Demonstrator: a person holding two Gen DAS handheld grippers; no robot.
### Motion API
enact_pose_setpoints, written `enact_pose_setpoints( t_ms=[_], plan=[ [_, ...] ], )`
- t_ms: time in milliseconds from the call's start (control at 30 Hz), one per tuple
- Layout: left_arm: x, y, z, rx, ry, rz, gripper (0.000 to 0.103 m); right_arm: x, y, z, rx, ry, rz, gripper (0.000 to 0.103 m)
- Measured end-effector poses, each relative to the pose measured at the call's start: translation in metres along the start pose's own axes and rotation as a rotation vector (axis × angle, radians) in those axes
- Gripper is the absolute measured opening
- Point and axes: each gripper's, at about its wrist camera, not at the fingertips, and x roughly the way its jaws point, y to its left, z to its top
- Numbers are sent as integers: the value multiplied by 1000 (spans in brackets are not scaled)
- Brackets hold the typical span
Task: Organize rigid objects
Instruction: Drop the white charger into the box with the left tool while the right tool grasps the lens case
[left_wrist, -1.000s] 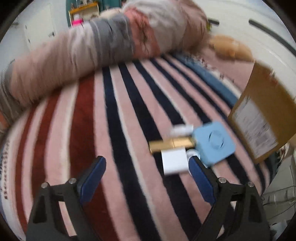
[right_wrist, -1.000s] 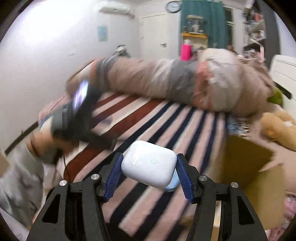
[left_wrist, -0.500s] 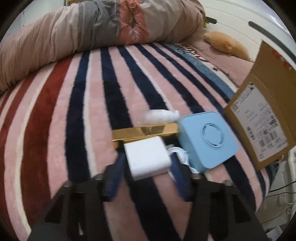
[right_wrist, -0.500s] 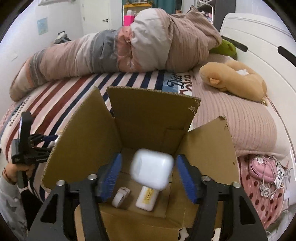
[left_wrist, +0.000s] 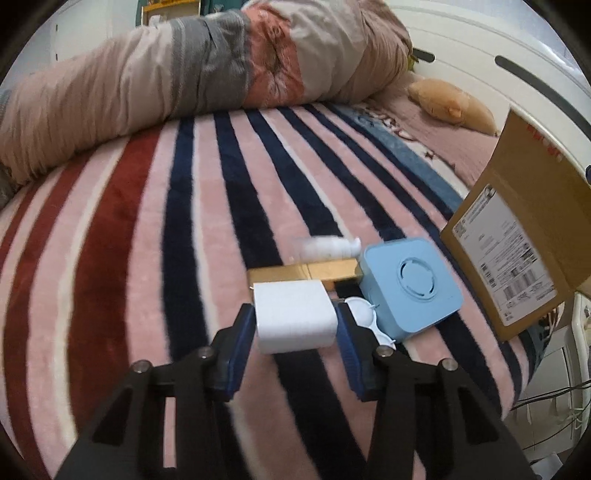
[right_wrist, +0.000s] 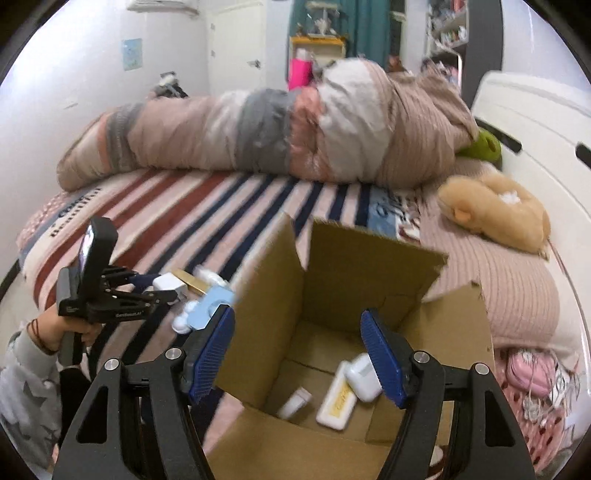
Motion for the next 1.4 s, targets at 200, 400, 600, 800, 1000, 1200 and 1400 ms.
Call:
enact_pose_setpoints(
  t_ms=[200, 400, 600, 800, 1000, 1200, 1400],
  plan=[
    [-44, 7, 17, 8, -50, 30, 41, -5, 42, 15, -63, -49, 131, 68],
    [-107, -6, 46, 68, -136, 48, 41, 36, 95, 4, -89, 49, 322, 68],
    [-159, -59, 83, 191, -198, -27, 41, 97, 116, -28, -43, 171, 409, 58],
    [-159, -140, 122, 345, -143, -168, 41, 162, 117, -50, -12, 233, 347, 47],
    [-115, -211, 149, 442, -2, -283, 41, 191, 118, -58, -42, 211, 291, 46],
    [-70, -263, 136, 542, 153, -328, 41, 207, 111, -56, -22, 202, 290, 45],
    [-76, -256, 139, 529, 122, -333, 78, 217, 114, -49, -20, 190, 265, 47]
  ],
)
